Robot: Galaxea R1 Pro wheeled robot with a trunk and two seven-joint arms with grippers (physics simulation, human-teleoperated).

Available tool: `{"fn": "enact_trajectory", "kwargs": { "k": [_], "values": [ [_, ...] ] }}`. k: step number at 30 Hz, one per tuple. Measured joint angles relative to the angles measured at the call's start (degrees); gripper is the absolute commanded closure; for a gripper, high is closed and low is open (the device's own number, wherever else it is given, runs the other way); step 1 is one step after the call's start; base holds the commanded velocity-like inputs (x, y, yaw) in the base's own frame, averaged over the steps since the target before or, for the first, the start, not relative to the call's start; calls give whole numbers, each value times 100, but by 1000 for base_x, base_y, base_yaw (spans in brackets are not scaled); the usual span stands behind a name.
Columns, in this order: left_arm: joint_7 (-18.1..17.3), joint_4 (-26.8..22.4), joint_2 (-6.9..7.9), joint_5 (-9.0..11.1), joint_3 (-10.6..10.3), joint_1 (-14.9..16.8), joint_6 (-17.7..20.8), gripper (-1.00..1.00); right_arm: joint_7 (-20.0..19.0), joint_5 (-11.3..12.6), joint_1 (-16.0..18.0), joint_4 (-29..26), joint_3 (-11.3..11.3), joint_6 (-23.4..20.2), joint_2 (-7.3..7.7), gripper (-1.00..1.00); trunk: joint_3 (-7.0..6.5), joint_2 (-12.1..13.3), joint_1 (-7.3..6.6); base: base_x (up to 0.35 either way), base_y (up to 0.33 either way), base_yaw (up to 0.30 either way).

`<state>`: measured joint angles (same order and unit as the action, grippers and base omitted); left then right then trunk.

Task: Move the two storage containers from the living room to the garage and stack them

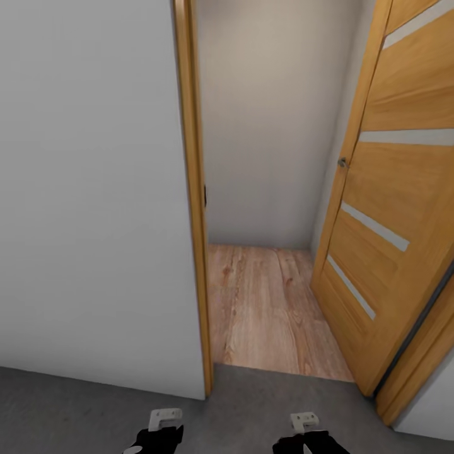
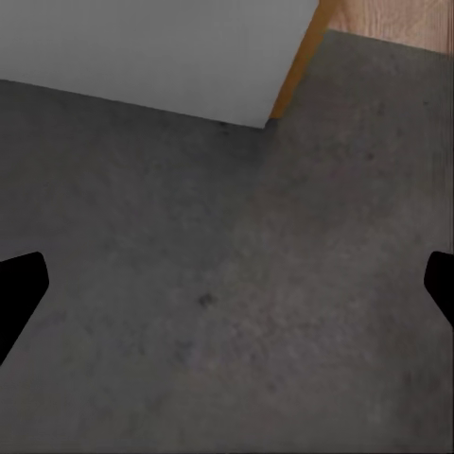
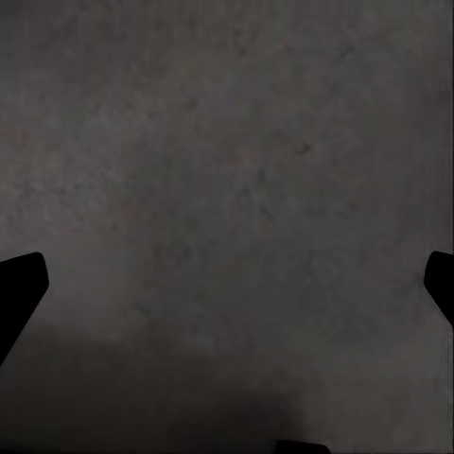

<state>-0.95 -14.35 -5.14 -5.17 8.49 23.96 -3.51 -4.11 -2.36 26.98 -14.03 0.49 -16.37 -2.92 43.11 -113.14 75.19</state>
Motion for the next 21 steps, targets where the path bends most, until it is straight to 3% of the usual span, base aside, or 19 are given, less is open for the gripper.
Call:
{"fn": "enact_trajectory", "kwargs": {
  "k": [9,21],
  "values": [
    [7,0,0,0,0,0,-63,-100,0,-8,0,0,0,0,-7,-100,0,0,0,232,-274,16],
    [8,0,0,0,0,2,-70,-100,-5,-12,0,0,8,0,-12,-100,1,0,0,251,-254,139]
  ]
}}
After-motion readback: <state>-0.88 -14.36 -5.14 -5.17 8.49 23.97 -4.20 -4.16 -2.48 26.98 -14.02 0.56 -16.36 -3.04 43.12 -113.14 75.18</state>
